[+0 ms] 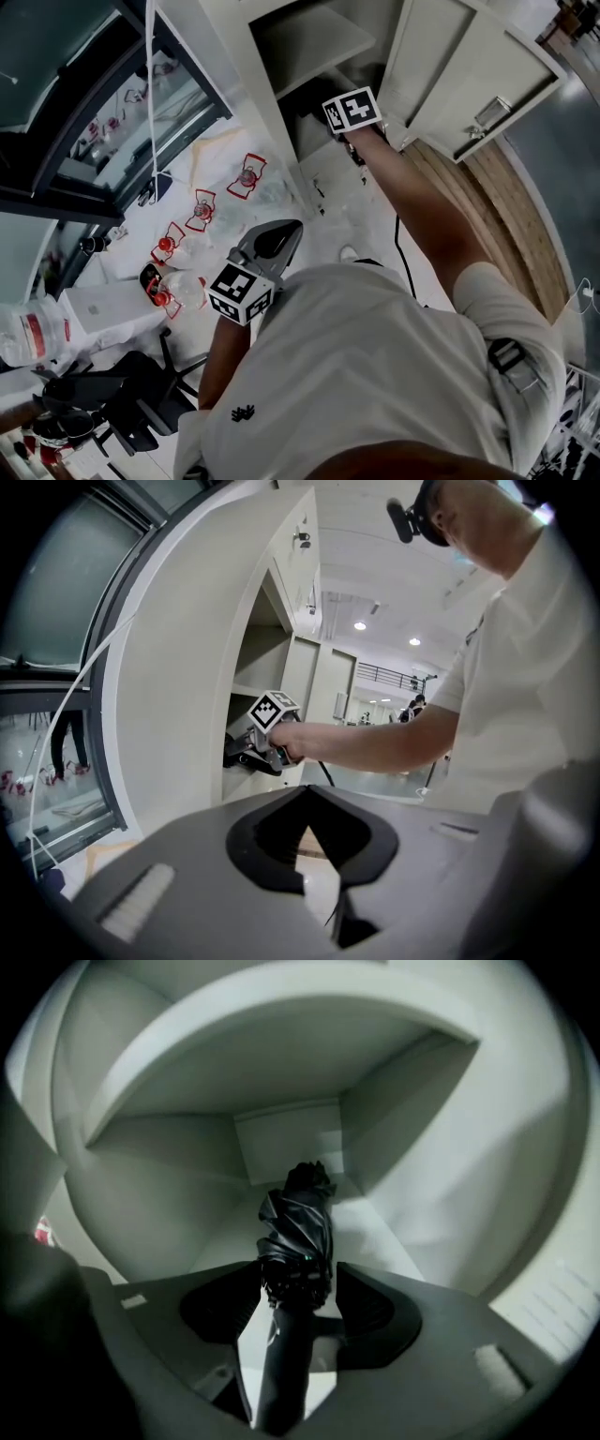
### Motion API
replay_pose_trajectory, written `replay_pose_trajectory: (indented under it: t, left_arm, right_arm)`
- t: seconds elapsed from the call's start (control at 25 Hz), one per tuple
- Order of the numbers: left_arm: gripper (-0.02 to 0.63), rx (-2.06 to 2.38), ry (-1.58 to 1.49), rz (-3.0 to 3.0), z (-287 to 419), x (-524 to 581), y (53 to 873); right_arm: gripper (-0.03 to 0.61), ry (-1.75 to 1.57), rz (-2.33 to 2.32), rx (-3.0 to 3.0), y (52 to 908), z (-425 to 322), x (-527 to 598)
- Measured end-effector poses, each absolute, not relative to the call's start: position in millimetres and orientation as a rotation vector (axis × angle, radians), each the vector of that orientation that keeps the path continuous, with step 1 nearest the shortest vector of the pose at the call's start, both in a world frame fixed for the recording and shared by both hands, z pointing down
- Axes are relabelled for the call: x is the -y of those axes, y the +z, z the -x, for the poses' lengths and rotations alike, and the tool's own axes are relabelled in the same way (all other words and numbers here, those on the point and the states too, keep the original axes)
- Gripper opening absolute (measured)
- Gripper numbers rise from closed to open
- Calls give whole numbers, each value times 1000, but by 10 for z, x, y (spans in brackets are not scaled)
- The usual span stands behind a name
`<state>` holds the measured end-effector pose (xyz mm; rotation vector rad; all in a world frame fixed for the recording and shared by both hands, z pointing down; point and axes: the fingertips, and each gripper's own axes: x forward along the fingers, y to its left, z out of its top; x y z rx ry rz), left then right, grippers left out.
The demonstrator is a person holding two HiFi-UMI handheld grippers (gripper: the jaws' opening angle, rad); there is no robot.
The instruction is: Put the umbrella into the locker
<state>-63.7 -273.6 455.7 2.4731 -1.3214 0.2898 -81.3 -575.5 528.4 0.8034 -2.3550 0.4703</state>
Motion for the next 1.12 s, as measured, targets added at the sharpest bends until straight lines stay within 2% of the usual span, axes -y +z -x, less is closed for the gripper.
replay_pose_trajectory:
  t: [1.0, 1.12]
  left_arm:
    - [54, 1114, 304, -2614, 573, 1993, 4478]
    - [54, 1097, 303, -2623, 608, 1889, 4492]
  right_arm:
    - [244, 449, -961, 2416, 4841, 106, 4613]
    - [227, 460, -973, 2416, 4846, 58, 4398]
